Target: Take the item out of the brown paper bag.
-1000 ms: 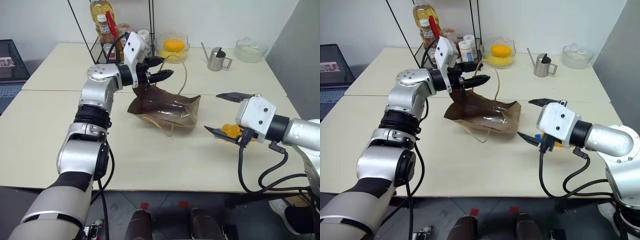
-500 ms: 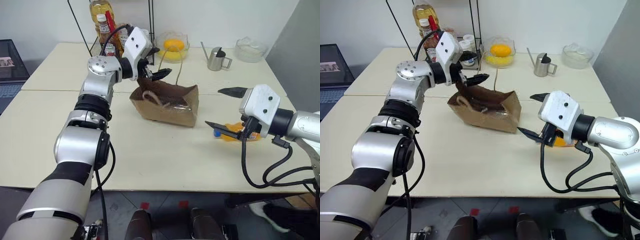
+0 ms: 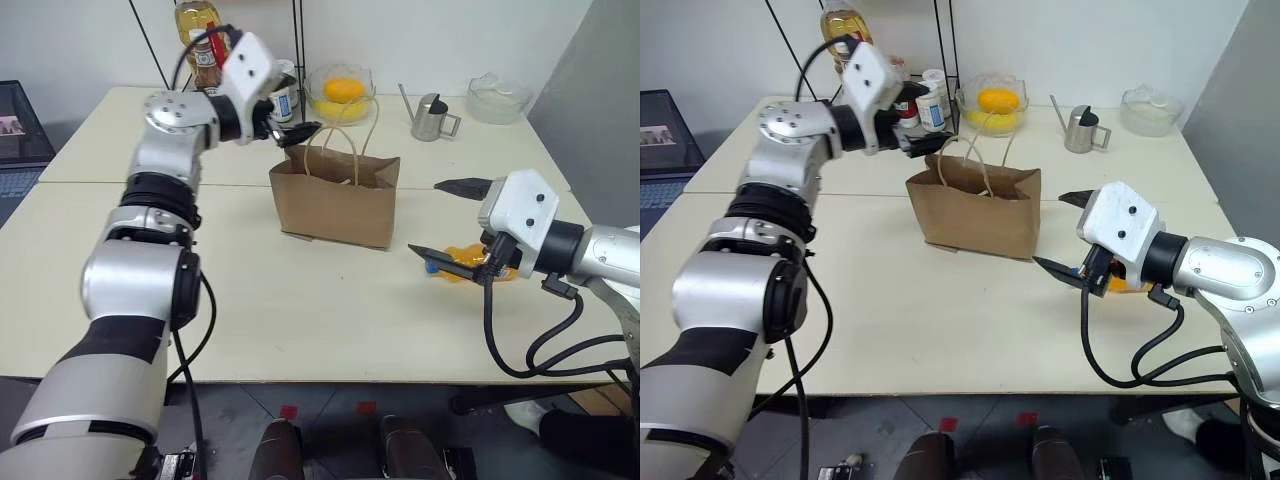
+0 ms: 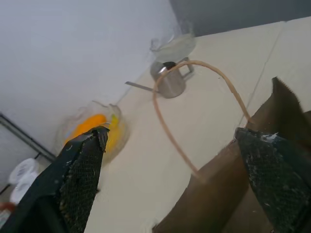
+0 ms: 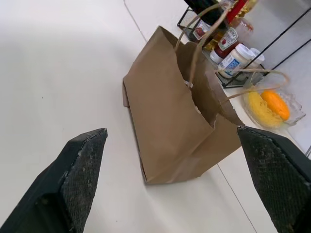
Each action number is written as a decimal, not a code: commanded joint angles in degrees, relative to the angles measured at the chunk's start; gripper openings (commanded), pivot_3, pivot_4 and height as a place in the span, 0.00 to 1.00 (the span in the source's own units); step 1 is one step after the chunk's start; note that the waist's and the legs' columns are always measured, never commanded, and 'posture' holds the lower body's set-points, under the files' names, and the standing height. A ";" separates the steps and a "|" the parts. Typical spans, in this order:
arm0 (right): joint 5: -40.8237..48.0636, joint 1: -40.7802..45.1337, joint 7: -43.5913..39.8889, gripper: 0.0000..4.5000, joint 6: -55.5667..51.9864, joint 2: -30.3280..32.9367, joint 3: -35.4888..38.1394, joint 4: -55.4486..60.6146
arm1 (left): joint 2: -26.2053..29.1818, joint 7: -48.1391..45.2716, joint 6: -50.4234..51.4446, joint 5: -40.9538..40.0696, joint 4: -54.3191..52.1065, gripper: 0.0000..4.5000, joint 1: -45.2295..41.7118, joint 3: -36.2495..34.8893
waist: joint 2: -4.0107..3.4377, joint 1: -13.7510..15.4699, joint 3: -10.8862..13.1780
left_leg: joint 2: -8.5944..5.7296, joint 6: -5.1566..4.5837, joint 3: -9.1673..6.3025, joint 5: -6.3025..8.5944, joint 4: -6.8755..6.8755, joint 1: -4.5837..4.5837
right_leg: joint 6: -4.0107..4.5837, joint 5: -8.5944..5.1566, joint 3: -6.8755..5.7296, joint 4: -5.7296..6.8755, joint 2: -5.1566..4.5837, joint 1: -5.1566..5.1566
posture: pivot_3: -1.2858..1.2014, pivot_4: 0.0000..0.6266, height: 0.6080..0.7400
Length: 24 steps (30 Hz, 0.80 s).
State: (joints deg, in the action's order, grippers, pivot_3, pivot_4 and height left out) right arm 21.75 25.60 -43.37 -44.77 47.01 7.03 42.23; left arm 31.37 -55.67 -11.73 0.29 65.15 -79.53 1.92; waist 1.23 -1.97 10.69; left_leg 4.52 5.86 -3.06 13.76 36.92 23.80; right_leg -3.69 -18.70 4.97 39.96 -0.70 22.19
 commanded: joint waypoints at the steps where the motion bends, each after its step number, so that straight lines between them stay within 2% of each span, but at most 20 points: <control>1: 1.91 -1.32 4.60 1.00 -1.51 -2.45 5.02 2.24 | 3.64 0.32 2.83 -2.07 -6.21 0.99 3.23 -2.89 | 0.00 0.02 0.00 | 0.00 0.00 0.00 0.00 0.00 0.00 | 0.00 0.00 0.00 0.02 0.00 0.01 | 0.52 0.24 1.00; 5: 2.78 -5.69 8.50 1.00 -1.36 -6.04 8.23 4.01 | 6.97 2.59 15.02 -7.10 -24.90 0.99 16.63 -7.96 | -0.01 0.00 0.00 | 0.03 0.17 0.01 -0.10 -0.01 0.00 | 0.00 0.00 0.00 0.02 -0.01 0.00 | 0.52 0.24 1.00; 9: 1.80 -10.65 13.29 1.00 0.26 -10.03 10.97 4.77 | 8.85 7.77 27.36 -11.18 -50.90 0.99 38.50 -14.28 | -0.03 -0.07 -0.02 | 0.06 0.22 0.03 -0.12 0.00 0.00 | 0.01 0.00 0.04 0.09 -0.02 -0.01 | 0.52 0.24 1.00; 12: -0.49 -15.14 15.05 1.00 3.64 -11.42 11.28 5.16 | 7.57 12.63 32.90 -12.78 -65.98 0.99 52.68 -18.29 | -0.02 0.14 -0.02 | 0.07 0.22 0.02 -0.12 0.03 0.00 | 0.01 0.00 0.04 0.09 -0.02 -0.01 | 0.52 0.24 1.00; 16: -1.42 -24.06 15.60 1.00 9.32 -14.78 10.67 6.78 | 3.35 17.40 35.64 -14.01 -79.53 0.99 68.41 -19.50 | 0.02 0.81 -0.11 | 0.06 0.01 0.00 -0.01 0.05 -0.03 | 0.01 0.00 0.02 0.07 -0.03 -0.13 | 0.52 0.24 1.00; 24: -4.82 -38.26 14.40 1.00 20.55 -17.53 10.47 5.29 | -1.74 23.60 37.50 -14.41 -90.27 0.99 78.13 -17.67 | 0.04 0.88 -0.12 | 0.05 -0.04 0.03 -0.01 -0.01 -0.47 | 0.01 -0.02 0.17 0.00 0.04 -0.53 | 0.52 0.24 1.00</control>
State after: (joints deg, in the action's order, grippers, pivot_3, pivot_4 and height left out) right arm 17.44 -12.40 -28.91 -27.24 29.74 16.58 46.62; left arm 29.75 -33.18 25.83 -13.48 -21.83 -1.98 -15.58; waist 1.28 -1.09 10.57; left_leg 4.56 5.82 -3.01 13.75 36.88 23.20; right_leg -3.69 -18.72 5.18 39.93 -0.65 21.55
